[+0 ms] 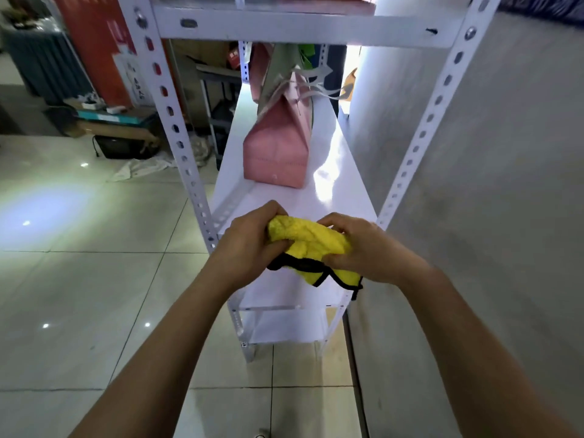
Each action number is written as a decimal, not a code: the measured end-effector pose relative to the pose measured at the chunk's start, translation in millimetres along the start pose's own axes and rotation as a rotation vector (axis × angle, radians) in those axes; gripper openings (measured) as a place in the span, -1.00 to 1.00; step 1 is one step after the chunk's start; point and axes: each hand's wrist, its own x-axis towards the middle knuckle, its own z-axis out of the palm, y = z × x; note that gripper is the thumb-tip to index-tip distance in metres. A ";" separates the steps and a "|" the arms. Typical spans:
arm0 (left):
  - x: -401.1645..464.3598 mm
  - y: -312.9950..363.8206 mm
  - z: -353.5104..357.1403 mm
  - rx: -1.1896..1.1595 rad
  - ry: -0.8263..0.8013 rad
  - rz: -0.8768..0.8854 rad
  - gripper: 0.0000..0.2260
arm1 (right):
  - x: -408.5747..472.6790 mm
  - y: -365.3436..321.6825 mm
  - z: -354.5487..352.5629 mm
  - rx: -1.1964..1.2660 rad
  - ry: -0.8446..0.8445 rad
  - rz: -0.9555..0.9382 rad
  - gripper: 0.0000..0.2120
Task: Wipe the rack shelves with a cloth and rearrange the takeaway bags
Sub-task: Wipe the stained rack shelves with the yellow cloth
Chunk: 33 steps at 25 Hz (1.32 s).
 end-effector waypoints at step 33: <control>136.2 -73.0 111.8 0.499 -0.186 0.191 -0.53 | 90.3 70.4 60.1 -0.581 0.354 0.498 -0.35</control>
